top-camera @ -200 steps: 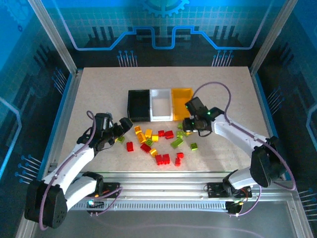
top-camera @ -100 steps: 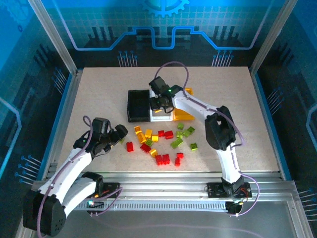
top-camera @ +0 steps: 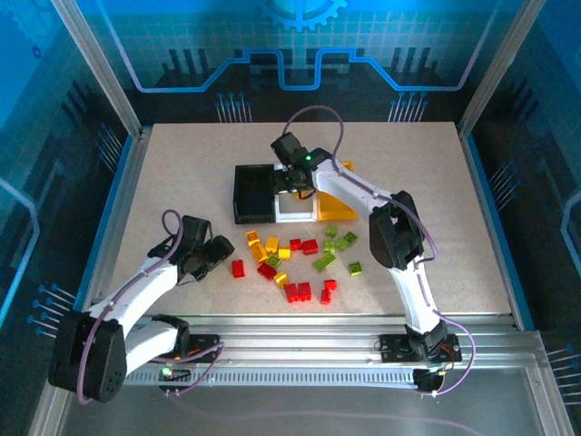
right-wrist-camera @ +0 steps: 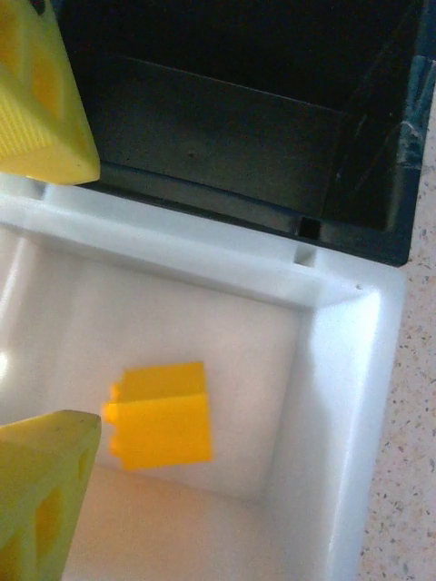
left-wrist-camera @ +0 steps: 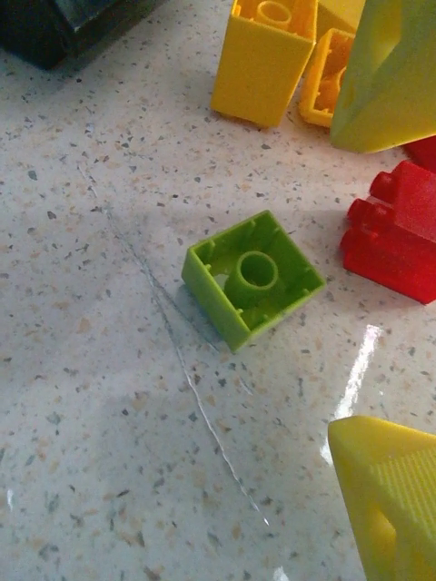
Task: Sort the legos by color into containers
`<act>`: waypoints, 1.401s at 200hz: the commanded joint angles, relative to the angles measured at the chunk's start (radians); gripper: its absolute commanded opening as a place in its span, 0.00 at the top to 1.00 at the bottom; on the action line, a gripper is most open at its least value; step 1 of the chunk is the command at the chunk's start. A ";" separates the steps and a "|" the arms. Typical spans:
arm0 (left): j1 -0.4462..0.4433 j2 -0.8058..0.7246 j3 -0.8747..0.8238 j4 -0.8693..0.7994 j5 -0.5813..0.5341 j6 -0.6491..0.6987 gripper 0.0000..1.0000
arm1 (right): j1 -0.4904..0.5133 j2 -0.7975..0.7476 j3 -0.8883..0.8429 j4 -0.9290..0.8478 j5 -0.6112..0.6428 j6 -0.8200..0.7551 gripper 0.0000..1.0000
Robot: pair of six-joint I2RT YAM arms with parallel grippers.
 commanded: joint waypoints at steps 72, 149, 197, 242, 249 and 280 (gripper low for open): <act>0.001 0.300 0.050 0.145 -0.023 0.060 0.36 | 0.004 -0.397 -0.399 0.128 -0.036 0.045 0.32; 0.000 0.347 0.082 0.147 -0.014 0.066 0.60 | 0.011 -0.561 -0.610 0.156 -0.003 0.056 0.32; -0.024 0.208 0.149 0.019 -0.032 0.102 0.65 | 0.000 -0.615 -0.679 0.171 0.009 0.072 0.32; -0.096 0.155 0.328 -0.073 -0.076 0.134 0.65 | -0.017 -0.666 -0.735 0.184 0.011 0.090 0.32; -0.109 0.172 0.364 -0.076 -0.087 0.140 0.65 | -0.019 -0.673 -0.745 0.185 0.013 0.094 0.32; -0.133 0.327 0.532 -0.047 -0.101 0.153 0.66 | -0.030 -0.702 -0.780 0.179 0.019 0.104 0.32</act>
